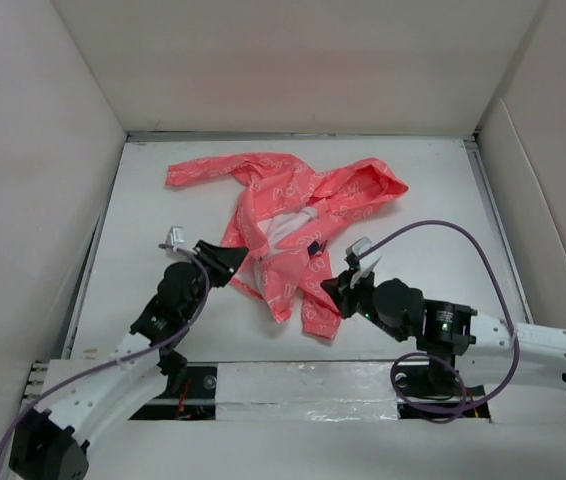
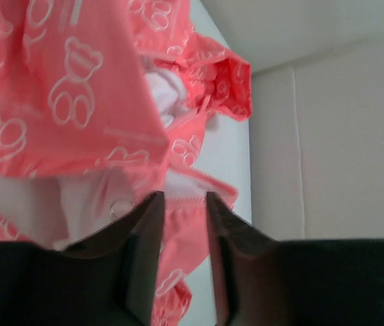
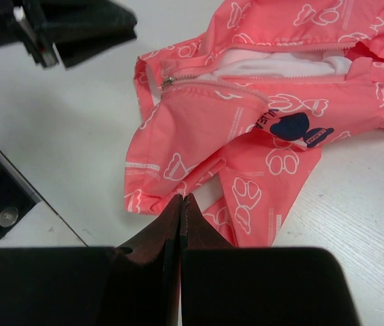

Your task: Zip up the jacket

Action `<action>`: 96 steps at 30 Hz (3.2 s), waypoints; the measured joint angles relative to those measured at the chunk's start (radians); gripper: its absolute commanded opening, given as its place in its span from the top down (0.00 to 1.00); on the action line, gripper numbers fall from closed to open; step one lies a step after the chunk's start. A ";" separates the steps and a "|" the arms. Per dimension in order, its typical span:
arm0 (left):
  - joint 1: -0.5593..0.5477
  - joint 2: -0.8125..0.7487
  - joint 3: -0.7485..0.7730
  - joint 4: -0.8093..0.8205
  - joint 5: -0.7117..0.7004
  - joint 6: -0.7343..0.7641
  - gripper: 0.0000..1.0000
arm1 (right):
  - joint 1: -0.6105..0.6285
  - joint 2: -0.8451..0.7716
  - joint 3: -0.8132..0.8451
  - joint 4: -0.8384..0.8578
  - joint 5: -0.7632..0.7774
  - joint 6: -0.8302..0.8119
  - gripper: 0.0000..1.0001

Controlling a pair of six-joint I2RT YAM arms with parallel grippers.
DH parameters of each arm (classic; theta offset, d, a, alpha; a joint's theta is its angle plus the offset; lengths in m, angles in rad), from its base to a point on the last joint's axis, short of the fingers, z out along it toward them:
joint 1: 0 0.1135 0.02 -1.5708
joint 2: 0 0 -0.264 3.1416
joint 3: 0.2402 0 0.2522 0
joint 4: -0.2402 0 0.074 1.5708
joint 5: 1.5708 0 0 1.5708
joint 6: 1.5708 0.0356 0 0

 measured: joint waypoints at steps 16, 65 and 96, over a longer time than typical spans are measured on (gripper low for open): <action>-0.023 0.056 -0.165 0.131 0.002 -0.216 0.53 | 0.000 0.001 0.011 -0.027 -0.053 0.003 1.00; -0.023 0.337 -0.150 0.470 0.010 -0.174 1.00 | 0.000 0.179 0.163 -0.015 -0.165 -0.101 1.00; -0.023 0.174 -0.170 0.336 0.098 -0.141 1.00 | -0.183 0.624 0.375 0.140 -0.370 0.053 0.83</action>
